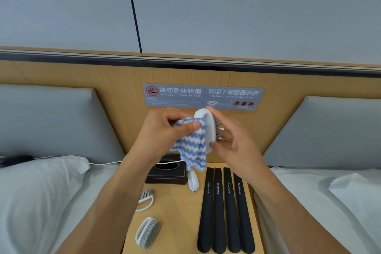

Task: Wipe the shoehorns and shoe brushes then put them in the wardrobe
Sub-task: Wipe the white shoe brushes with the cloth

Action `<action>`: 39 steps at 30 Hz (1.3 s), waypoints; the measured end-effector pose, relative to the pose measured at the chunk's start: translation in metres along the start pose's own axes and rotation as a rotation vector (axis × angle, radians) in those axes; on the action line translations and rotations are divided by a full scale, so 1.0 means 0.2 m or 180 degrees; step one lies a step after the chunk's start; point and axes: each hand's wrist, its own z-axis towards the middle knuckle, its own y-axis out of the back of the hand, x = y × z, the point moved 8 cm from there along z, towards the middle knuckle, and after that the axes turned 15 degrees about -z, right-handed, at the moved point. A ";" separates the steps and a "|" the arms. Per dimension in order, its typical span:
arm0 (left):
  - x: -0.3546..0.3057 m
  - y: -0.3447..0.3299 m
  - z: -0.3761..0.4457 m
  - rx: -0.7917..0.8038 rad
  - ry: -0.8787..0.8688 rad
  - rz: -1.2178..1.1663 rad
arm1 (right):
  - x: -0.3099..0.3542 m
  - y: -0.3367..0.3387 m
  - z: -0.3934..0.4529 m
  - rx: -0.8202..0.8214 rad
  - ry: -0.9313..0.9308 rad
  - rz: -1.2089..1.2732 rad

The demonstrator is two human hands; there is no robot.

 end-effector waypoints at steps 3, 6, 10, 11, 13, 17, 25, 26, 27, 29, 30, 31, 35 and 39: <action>0.01 0.01 0.01 0.0076 0.0227 -0.0121 | 0.04 0.00 -0.02 -0.0097 0.0334 -0.0372; 0.03 0.02 0.02 0.0127 0.0543 -0.0271 | 0.06 0.01 -0.04 -0.0252 0.0600 -0.0960; 0.09 0.04 0.03 0.0096 0.1014 -0.0213 | 0.05 0.00 -0.04 -0.0325 0.0682 -0.1262; 0.10 0.04 0.03 0.0089 0.1072 -0.0263 | 0.05 0.00 -0.04 -0.0352 0.0720 -0.1301; 0.11 0.05 0.04 0.0033 0.1131 -0.0332 | 0.06 0.00 -0.04 -0.0386 0.0760 -0.1308; 0.11 0.05 0.04 -0.0038 0.1014 -0.0262 | 0.02 -0.02 -0.04 -0.0402 0.0541 -0.0930; 0.05 -0.03 0.02 0.0127 0.0191 0.0027 | -0.12 -0.13 -0.04 0.0026 -0.0476 0.1270; 0.04 -0.04 0.02 0.0164 0.0063 0.0201 | -0.14 -0.14 -0.04 0.0068 -0.0605 0.1471; 0.04 -0.05 0.01 0.0202 -0.0047 0.0373 | -0.16 -0.16 -0.04 0.0116 -0.0722 0.1640; 0.06 -0.07 0.00 0.0292 -0.0185 0.0590 | -0.20 -0.20 -0.05 0.0269 -0.0910 0.1947; 0.08 -0.07 -0.01 0.0348 -0.0221 0.0653 | -0.22 -0.22 -0.06 0.0351 -0.0995 0.2094; 0.10 -0.08 -0.01 0.0409 -0.0239 0.0708 | -0.24 -0.24 -0.07 0.0422 -0.1094 0.2245; 0.20 -0.11 -0.05 0.0746 -0.0323 0.1060 | -0.33 -0.31 -0.13 0.0676 -0.1500 0.2857; 0.34 -0.12 -0.10 0.0798 -0.0328 0.1410 | -0.46 -0.41 -0.21 0.0919 -0.1979 0.3079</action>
